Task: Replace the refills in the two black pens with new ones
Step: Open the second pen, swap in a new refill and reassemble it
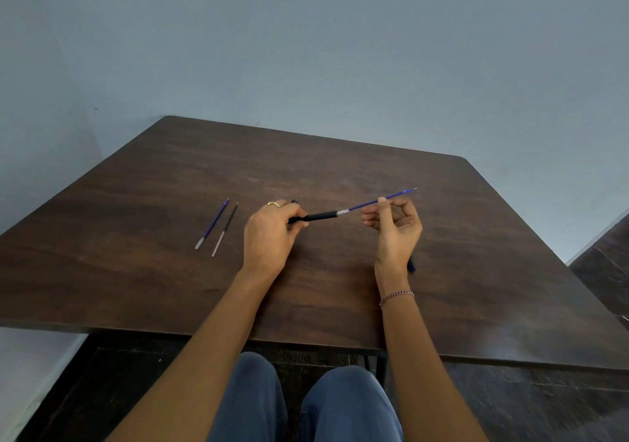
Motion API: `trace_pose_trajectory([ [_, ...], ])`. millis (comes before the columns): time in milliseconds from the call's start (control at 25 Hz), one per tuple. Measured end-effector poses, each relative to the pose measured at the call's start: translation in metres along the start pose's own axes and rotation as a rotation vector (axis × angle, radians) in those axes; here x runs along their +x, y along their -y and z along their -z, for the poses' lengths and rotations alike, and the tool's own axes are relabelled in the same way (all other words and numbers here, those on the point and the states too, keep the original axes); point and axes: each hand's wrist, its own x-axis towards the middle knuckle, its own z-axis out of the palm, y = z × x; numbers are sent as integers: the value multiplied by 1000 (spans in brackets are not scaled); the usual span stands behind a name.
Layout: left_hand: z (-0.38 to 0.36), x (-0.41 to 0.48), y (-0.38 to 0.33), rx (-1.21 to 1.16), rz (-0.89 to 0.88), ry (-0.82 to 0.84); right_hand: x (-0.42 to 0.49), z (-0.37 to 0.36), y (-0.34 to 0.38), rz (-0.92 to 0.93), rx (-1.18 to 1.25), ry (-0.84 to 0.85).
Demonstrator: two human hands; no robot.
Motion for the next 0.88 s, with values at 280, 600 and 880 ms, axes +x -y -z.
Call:
trace_pose_trajectory([
  [280,-2,-2,0,-61,-50,1,-8,-4,-10,168,-333,247],
  [600,-3,-2,0,-107,-28,5,-7,-6,-13,221,-408,331],
  [880,-5,0,3,-201,23,-25,-7,-6,-12,172,-331,223],
])
